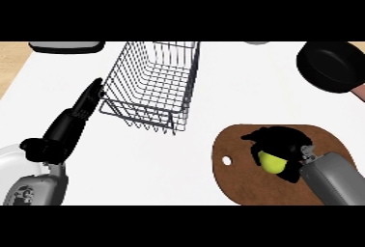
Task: Pick the pear from the cutting board and place it in the basket
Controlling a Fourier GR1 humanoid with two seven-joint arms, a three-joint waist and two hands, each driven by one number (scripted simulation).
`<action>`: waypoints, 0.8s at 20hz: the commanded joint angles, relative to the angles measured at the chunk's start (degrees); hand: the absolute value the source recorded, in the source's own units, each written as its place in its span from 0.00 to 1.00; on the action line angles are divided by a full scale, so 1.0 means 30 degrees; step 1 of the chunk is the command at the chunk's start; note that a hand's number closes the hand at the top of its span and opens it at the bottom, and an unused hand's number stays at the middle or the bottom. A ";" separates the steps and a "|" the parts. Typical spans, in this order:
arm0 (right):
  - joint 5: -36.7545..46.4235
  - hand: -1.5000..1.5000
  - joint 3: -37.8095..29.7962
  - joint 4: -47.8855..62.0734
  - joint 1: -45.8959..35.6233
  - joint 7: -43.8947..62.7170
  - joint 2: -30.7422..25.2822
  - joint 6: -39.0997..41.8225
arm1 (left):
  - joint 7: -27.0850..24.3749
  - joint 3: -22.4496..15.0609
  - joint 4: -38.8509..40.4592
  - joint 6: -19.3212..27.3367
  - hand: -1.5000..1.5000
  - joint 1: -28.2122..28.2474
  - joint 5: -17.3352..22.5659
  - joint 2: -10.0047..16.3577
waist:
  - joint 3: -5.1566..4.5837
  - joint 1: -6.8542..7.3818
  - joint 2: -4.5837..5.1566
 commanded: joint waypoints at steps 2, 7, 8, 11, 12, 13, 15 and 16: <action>0.0439 1.00 0.0905 -0.1723 0.0658 0.2709 0.3204 0.0837 | 0.0832 0.0288 -0.0361 -0.0231 0.50 -0.0231 0.0226 0.0260 | 0.0239 -0.0124 0.0251; 0.1723 1.00 0.0490 -0.2239 0.0426 1.0093 0.9365 -0.3231 | 0.0533 0.0200 -0.0024 -0.0149 0.50 -0.0196 0.0220 0.0101 | 0.0240 0.0177 -0.0067; 0.1826 1.00 0.0942 -0.2463 0.0709 1.1123 0.9412 -0.4017 | 0.0249 0.0146 0.0067 -0.0392 0.50 -0.0023 0.0260 0.0197 | 0.0226 0.0258 -0.0030; 0.1662 1.00 0.2470 -0.2900 0.0644 1.3926 0.9503 -0.6057 | 0.0514 -0.0044 0.0130 -0.0321 0.50 -0.0604 0.0250 -0.0029 | 0.0265 0.0651 0.0137; 0.1476 1.00 0.2847 -0.2876 0.0270 1.4905 0.9521 -0.6676 | 0.0369 -0.0355 0.0228 -0.0406 0.50 -0.0494 0.0090 -0.0144 | 0.0258 0.0963 0.0250; 0.1095 1.00 0.3296 -0.3162 0.0507 1.5758 0.9536 -0.7544 | 0.0599 -0.0128 0.0174 -0.0557 0.50 -0.0649 0.0280 0.0095 | 0.0287 0.1108 0.0216; 0.0206 1.00 0.4297 -0.3285 0.0666 1.7334 0.9556 -0.9334 | 0.0476 -0.0478 0.0017 -0.0601 0.50 -0.0831 0.0205 -0.0136 | 0.0312 0.1411 0.0302; -0.0432 1.00 0.4871 -0.3774 0.0624 1.8041 0.9563 -1.0173 | 0.0365 -0.0325 0.0162 -0.0615 0.50 -0.1007 0.0237 -0.0036 | 0.0304 0.1448 0.0324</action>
